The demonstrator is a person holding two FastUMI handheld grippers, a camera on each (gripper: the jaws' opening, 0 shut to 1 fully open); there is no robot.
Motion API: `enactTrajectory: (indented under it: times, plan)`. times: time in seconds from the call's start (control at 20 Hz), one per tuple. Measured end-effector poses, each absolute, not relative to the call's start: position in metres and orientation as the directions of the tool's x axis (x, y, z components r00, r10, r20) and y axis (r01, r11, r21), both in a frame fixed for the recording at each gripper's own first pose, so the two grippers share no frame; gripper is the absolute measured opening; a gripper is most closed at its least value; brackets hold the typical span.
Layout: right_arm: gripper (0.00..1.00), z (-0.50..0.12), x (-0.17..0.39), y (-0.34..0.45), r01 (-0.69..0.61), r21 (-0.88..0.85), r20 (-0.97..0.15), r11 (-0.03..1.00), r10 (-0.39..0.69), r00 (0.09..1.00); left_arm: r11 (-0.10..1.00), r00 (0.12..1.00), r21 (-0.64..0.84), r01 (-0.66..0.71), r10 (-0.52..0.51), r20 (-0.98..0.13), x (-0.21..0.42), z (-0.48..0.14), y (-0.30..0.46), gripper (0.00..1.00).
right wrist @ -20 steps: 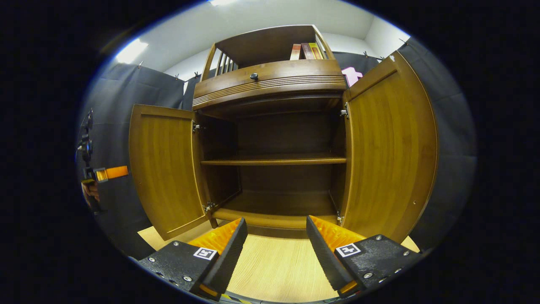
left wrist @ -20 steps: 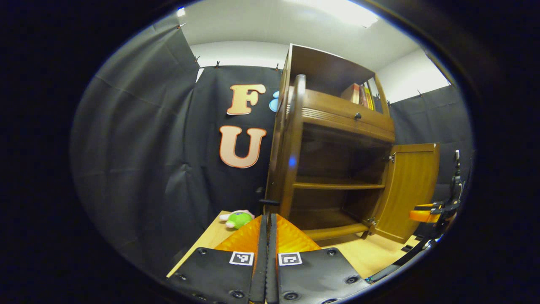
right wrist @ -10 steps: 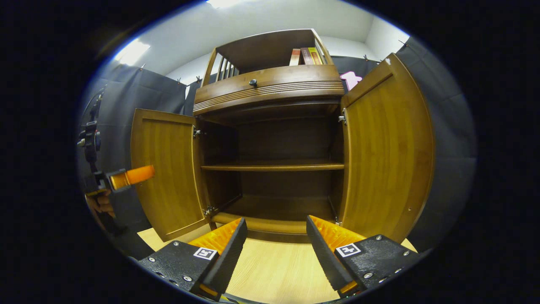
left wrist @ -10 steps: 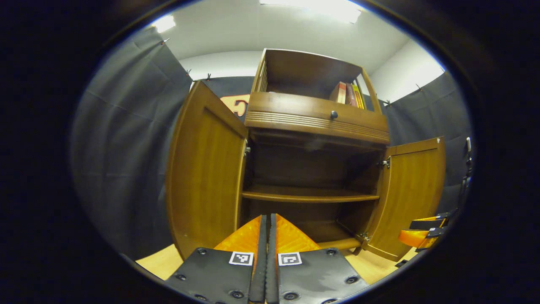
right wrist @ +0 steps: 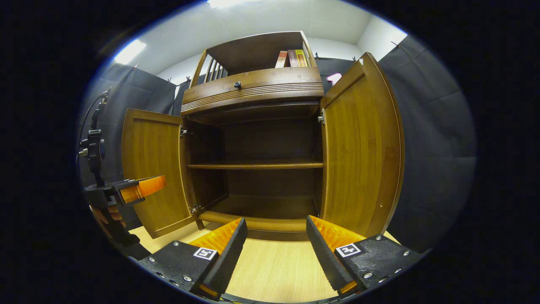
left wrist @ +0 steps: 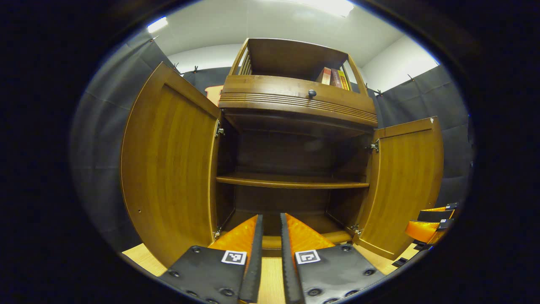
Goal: Open the right door of the double-door shoe cabinet with the right hand, and open the left door with the left hand.
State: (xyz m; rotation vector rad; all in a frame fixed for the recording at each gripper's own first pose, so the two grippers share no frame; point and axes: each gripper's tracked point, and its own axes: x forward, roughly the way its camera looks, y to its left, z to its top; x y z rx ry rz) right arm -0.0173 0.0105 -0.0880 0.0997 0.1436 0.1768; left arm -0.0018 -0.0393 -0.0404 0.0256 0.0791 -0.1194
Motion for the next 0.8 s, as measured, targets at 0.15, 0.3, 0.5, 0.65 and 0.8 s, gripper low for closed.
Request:
enactTrajectory:
  times: [0.15, 0.3, 0.5, 0.65, 0.8]
  plan:
    - [0.87, -0.088, -0.014, 0.017, -0.184, 0.119, -0.133, 0.976, 0.200, 0.971, 0.997, 0.995, -0.011, 0.082, -0.083, -0.056, -0.003, -0.037, -0.032, 0.64]
    - [0.87, -0.086, -0.012, 0.023, -0.201, 0.121, -0.131, 0.972, 0.217, 0.967, 0.996, 0.994, -0.018, 0.085, -0.086, -0.074, -0.004, -0.039, -0.029, 0.85]
    - [0.87, -0.087, -0.010, 0.028, -0.211, 0.128, -0.132, 0.969, 0.228, 0.965, 0.997, 0.993, 0.007, 0.082, -0.081, -0.080, -0.006, -0.040, -0.022, 0.94]
    - [0.87, -0.091, -0.012, 0.028, -0.209, 0.126, -0.142, 0.970, 0.226, 0.964, 0.997, 0.994, 0.004, 0.081, -0.081, -0.074, -0.007, -0.037, -0.019, 0.97]
    - [0.87, -0.090, -0.011, 0.030, -0.206, 0.137, -0.138, 0.969, 0.224, 0.965, 0.997, 0.995, 0.014, 0.076, -0.074, -0.072, -0.006, -0.036, -0.018, 0.96]
